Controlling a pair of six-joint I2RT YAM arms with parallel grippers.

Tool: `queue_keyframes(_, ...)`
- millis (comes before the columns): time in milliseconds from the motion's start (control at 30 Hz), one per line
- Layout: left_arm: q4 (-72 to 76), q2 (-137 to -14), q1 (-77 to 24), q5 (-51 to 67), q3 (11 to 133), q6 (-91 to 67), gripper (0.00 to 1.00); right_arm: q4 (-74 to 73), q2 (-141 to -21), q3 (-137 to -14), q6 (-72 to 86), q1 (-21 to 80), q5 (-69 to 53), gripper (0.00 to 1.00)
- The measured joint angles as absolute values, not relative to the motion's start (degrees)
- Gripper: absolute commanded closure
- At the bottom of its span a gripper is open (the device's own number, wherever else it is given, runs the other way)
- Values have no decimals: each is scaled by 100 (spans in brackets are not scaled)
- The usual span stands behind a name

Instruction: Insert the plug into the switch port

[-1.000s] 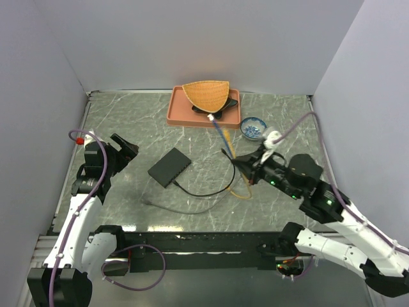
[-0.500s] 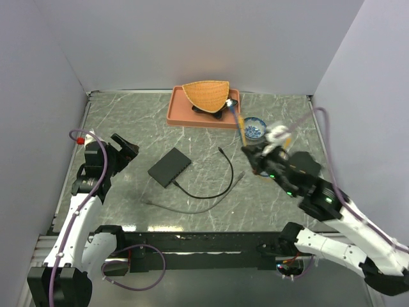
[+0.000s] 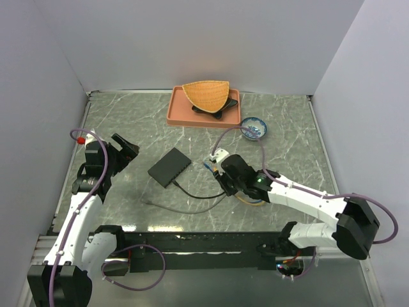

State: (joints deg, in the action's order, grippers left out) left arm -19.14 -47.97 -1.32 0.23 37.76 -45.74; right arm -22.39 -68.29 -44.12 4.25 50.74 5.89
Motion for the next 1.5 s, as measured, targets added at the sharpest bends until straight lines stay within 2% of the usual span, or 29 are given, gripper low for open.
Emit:
queue_keyframes(33,-1911,-4803,-132,30,3776,-4574,4,-2285,-6899,-4438,471,5074,593,41)
queue_keyframes(67,-1907,-4821,-132,36,3776,-4576,4,-2362,-6976,-4493,473,5074,604,26)
queue_keyframes(167,-1874,-4858,-132,62,3776,-4574,4,-2477,-7035,-4639,530,5072,698,10)
queue_keyframes(200,-1863,-4864,-132,67,3776,-4574,4,-2515,-7032,-4711,530,5072,740,9)
queue_keyframes(467,-1824,-4864,-132,110,3776,-4569,4,-2307,-7155,-5096,558,5072,832,14)
queue_keyframes(633,-1798,-4908,-130,128,3776,-4528,4,-1957,-7872,-5218,633,5072,676,19)
queue_keyframes(700,-1789,-4945,-132,132,3776,-4508,4,-1841,-8184,-5218,655,5072,613,28)
queue_keyframes(900,-1778,-4982,-130,167,3776,-4464,4,-1706,-8997,-5433,740,5072,589,34)
queue_keyframes(1167,-1697,-5166,-132,169,3774,-4453,4,-1656,-9454,-5686,878,5065,642,37)
queue_keyframes(1500,-1684,-5234,-130,178,3774,-4423,4,-1522,-9220,-5452,1131,4657,565,37)
